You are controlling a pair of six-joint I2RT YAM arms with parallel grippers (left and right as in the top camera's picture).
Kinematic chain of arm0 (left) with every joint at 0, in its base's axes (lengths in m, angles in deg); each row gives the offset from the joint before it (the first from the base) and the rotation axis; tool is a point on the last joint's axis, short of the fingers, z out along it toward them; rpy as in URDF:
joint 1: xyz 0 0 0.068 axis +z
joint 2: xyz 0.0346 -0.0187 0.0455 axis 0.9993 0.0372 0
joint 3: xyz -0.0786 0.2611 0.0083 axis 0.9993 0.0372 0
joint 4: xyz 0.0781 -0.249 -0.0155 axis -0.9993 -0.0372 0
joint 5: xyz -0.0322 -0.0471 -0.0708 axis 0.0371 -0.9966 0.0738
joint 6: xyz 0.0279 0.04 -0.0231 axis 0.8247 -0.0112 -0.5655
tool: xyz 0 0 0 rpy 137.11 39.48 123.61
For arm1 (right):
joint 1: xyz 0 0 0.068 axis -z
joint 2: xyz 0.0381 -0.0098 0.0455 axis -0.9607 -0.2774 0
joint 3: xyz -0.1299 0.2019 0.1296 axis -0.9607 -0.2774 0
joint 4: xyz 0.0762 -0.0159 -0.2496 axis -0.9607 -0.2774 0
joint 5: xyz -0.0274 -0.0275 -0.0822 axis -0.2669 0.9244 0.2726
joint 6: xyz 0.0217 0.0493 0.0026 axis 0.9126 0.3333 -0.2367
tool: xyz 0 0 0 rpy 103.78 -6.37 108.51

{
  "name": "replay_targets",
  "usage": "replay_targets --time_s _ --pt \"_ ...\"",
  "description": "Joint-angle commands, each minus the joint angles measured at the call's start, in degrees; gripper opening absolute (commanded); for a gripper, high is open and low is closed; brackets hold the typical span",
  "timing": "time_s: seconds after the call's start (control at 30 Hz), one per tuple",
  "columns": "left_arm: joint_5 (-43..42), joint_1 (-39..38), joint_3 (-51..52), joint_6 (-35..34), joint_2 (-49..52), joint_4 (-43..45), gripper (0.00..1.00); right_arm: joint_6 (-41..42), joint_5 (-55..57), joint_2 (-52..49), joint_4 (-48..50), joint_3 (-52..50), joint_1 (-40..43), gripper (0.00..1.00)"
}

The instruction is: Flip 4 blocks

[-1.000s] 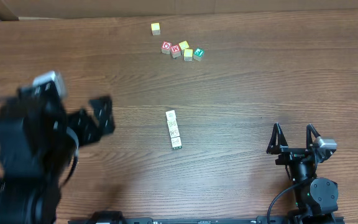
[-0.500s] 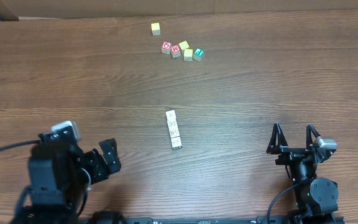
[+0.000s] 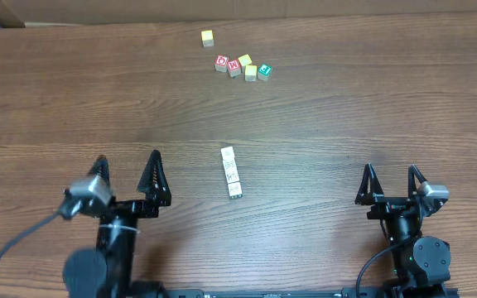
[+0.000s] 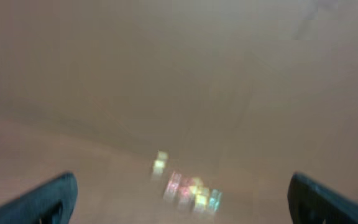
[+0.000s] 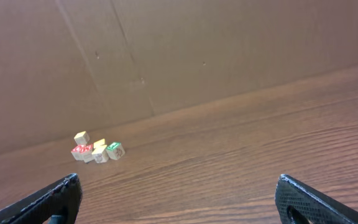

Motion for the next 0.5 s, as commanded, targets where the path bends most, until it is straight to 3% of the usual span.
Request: replay_targets --time_s 0.0,0.2,0.47 --pt "-3.1 0.0 7.3 -0.6 -5.4 7.8 1.0 -0.9 -0.1 0.6 0.3 -0.6 0.2 1.0" --pt "-4.2 0.0 17.2 -0.6 -11.5 18.7 1.0 -0.9 -0.1 0.6 0.3 -0.6 0.2 1.0" --pt "-4.2 0.0 23.8 -0.3 -11.5 17.9 1.0 -0.9 -0.1 0.6 0.3 -0.6 0.2 1.0"
